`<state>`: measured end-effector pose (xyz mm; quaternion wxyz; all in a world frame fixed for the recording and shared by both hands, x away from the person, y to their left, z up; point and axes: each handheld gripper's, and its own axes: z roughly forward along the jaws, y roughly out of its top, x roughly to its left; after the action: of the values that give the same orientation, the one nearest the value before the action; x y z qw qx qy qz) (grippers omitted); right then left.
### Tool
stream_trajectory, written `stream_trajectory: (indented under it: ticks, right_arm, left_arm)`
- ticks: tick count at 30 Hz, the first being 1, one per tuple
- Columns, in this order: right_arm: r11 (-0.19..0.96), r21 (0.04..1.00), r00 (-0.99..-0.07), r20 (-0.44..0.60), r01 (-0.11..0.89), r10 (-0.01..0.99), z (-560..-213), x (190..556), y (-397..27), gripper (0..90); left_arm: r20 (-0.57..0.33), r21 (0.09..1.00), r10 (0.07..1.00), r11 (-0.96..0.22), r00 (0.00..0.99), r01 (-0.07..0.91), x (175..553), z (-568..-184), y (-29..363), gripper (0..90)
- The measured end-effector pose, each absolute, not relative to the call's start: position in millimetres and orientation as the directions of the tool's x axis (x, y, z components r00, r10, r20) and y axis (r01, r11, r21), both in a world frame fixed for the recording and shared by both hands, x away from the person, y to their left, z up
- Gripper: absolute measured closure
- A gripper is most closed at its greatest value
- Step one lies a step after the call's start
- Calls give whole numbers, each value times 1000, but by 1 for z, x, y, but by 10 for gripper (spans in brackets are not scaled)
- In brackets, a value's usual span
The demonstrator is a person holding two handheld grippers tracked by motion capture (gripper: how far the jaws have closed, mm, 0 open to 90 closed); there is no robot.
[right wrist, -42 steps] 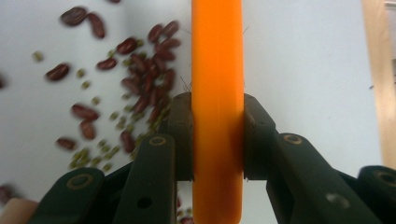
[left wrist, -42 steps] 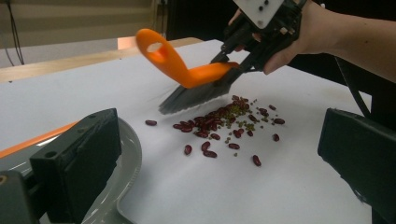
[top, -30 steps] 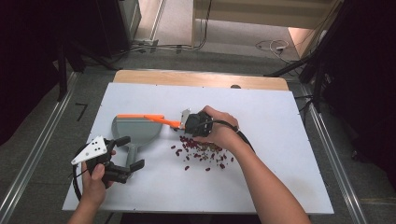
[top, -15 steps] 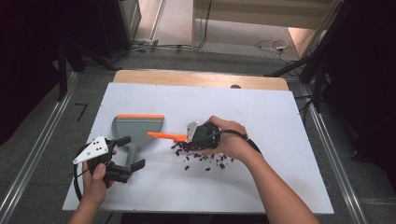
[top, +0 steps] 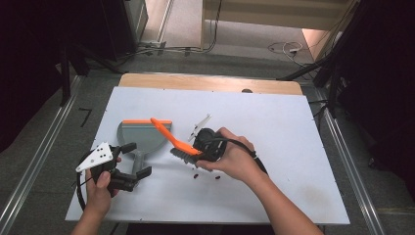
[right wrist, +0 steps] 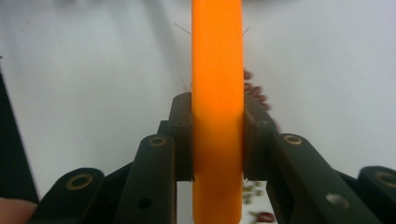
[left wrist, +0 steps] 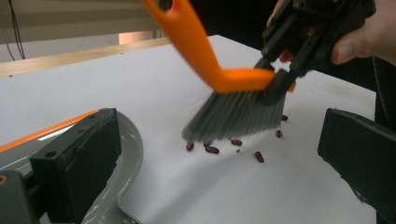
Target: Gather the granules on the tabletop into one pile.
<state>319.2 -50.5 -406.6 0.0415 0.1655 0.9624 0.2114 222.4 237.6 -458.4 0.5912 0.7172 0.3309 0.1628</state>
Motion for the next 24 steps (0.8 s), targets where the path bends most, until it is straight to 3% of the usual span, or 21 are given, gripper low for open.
stream_trajectory:
  ticks: [4,8,15,24]
  right_arm:
    - [814,413,-910,107,407,401,-420,314,-38,688]
    - [798,399,-891,165,452,423,-427,317,-34,688]
    - [716,379,-809,222,586,545,-439,333,-43,688]
    - [656,367,-750,261,659,608,-444,346,-69,688]
  left_arm:
    - [-156,957,667,-82,729,280,222,-458,238,6]
    - [-154,957,666,-85,730,279,222,-458,238,6]
    - [-152,956,666,-89,730,281,223,-458,238,6]
    - [-152,955,664,-92,732,282,222,-458,236,6]
